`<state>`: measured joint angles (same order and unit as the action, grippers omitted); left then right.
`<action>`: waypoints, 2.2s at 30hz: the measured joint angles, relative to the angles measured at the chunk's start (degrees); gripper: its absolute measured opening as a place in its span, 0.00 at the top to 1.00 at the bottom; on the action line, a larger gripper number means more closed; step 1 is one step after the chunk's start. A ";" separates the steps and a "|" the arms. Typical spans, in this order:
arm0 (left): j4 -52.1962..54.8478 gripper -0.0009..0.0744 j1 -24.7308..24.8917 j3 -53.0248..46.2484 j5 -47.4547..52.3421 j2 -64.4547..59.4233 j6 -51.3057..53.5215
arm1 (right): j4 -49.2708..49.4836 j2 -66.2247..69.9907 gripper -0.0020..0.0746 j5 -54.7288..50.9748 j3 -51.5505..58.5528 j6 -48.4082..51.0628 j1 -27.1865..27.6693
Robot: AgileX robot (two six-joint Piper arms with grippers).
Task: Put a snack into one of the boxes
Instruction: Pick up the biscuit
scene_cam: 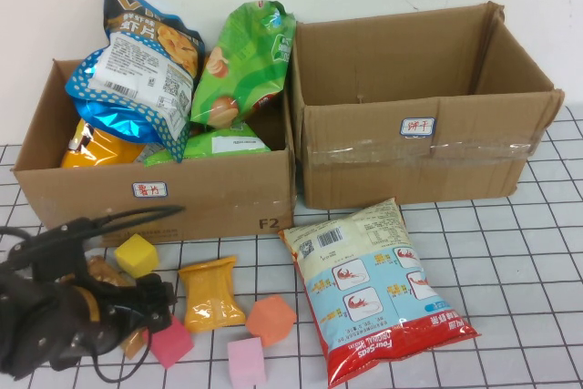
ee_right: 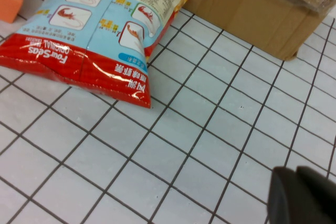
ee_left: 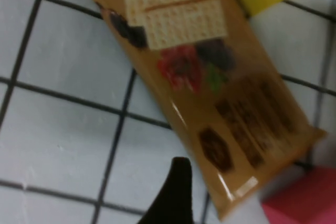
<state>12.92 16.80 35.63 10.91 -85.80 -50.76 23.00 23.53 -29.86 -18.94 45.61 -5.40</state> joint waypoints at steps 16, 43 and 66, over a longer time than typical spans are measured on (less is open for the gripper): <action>30.96 0.07 0.00 4.46 2.25 -7.16 -30.86 | 0.15 0.00 0.97 0.00 0.00 0.00 0.00; 30.20 0.10 0.00 5.75 3.42 -11.56 -29.81 | 0.25 0.00 0.97 0.00 0.00 0.00 0.00; 10.51 0.37 0.00 5.62 12.47 -6.19 -9.73 | 0.25 0.00 0.97 0.00 0.00 0.00 0.00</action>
<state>23.43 16.80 41.24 23.38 -91.99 -60.49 23.24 23.53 -29.86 -18.94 45.61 -5.40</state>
